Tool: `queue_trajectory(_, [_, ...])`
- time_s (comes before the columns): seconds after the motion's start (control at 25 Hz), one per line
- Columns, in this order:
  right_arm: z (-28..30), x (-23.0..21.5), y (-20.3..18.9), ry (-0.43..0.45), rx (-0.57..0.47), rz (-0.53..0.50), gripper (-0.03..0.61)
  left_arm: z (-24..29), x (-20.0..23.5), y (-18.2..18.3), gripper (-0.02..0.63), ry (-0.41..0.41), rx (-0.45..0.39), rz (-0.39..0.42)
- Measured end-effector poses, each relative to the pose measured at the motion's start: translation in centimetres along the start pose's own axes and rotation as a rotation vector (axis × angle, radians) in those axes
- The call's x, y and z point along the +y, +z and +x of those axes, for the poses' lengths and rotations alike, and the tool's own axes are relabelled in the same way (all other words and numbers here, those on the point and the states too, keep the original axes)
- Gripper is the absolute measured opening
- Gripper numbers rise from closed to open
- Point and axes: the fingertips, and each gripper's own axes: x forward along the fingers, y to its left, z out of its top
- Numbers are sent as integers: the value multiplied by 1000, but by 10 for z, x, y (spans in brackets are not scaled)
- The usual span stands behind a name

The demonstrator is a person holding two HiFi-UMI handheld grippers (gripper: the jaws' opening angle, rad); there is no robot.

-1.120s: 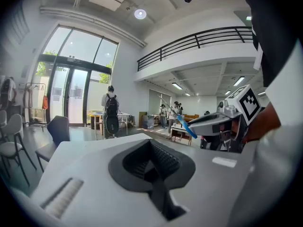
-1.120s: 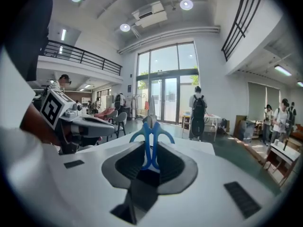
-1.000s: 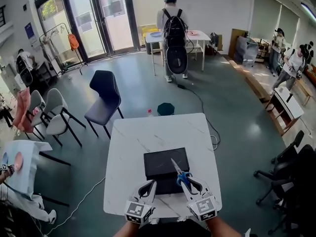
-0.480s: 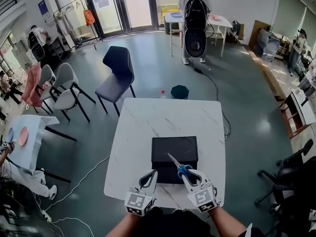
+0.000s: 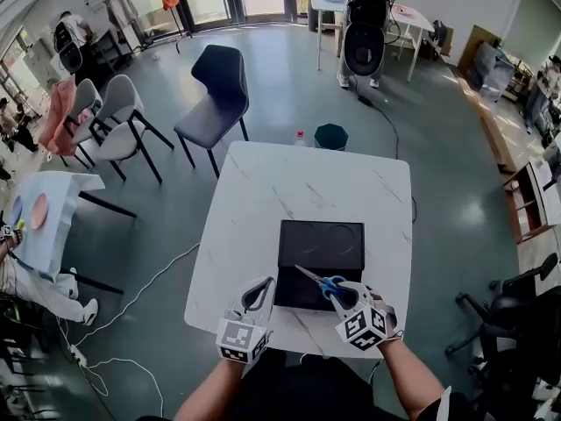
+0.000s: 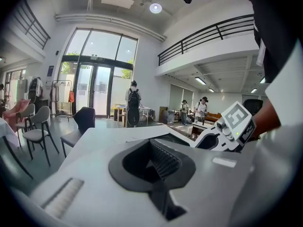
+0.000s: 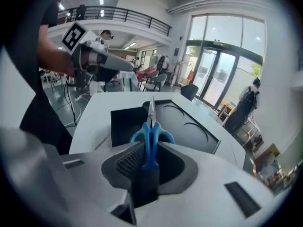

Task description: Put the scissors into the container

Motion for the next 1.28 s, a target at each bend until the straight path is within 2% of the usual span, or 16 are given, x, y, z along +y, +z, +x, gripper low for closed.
queue_trajectory(0.16, [17, 7, -11, 59, 96, -129, 86, -7, 16, -2, 9, 44, 1, -17])
queue_trajectory(0.48, [48, 19, -30, 144, 235, -251, 86, -13, 34, -10, 9, 87, 6, -32])
queue_trajectory(0.76, [69, 29, -41, 201, 316, -303, 86, -12, 25, -12, 9, 58, 7, -29])
queue_trajectory(1.04, [82, 33, -45, 239, 365, -287, 89, -14, 26, -14, 9, 53, 5, -31])
queue_trajectory(1.28, [83, 31, -45, 226, 374, -291, 99, -18, 29, -16, 9, 58, 2, -30])
